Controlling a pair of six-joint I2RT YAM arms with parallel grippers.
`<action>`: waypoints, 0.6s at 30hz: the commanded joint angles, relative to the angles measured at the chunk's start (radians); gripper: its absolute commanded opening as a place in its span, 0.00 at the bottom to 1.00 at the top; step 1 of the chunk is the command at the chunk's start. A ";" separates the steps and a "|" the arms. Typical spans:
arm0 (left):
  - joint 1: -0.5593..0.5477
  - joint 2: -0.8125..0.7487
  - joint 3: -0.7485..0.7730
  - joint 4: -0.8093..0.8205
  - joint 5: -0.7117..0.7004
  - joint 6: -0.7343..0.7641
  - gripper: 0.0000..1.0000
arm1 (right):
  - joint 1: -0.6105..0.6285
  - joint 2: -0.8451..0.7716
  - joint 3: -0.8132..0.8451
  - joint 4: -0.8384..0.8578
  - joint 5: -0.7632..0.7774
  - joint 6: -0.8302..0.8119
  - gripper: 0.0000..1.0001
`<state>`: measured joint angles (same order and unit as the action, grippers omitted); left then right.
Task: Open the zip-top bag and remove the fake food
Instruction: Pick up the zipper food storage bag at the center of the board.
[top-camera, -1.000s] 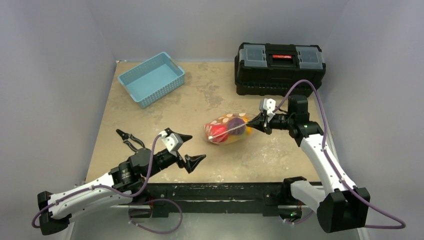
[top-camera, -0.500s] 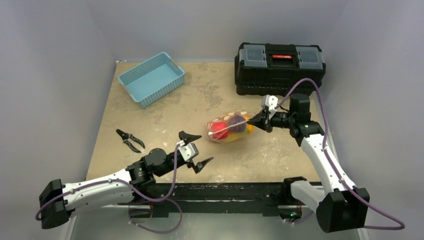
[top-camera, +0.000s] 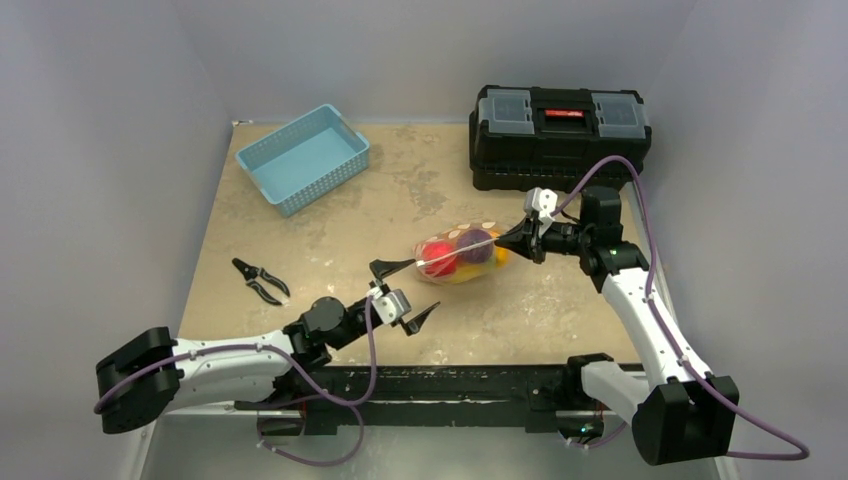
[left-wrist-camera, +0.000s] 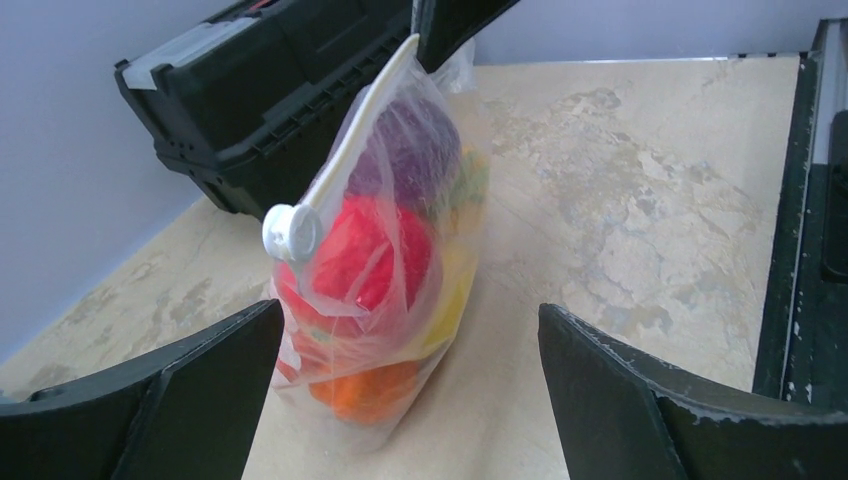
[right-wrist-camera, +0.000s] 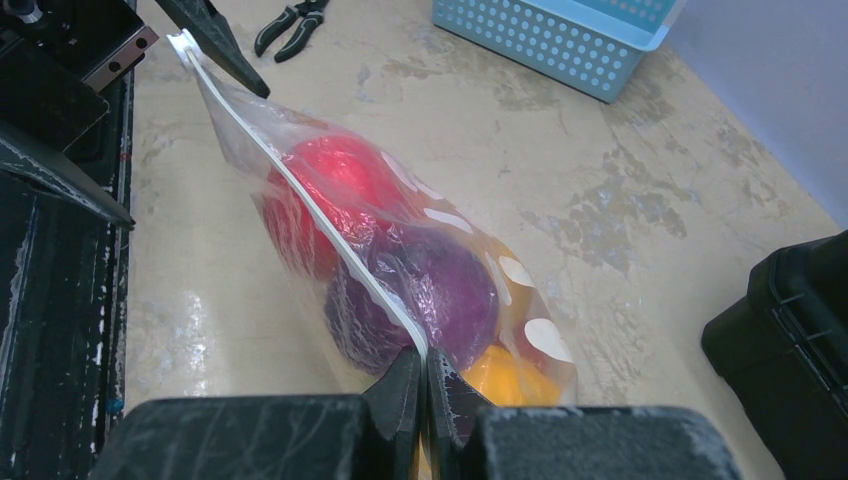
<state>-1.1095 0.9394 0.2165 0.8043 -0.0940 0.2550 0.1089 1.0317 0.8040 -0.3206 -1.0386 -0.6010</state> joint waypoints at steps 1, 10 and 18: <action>-0.007 0.050 0.020 0.235 -0.034 0.026 0.97 | -0.005 -0.011 0.012 0.042 -0.026 0.017 0.00; -0.003 0.196 0.017 0.439 -0.096 -0.018 0.70 | -0.005 -0.013 0.012 0.043 -0.031 0.016 0.00; 0.006 0.324 0.020 0.615 -0.108 -0.066 0.57 | -0.006 -0.014 0.009 0.041 -0.037 0.015 0.00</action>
<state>-1.1084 1.2369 0.2226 1.2381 -0.1917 0.2371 0.1089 1.0317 0.8040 -0.3206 -1.0412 -0.6010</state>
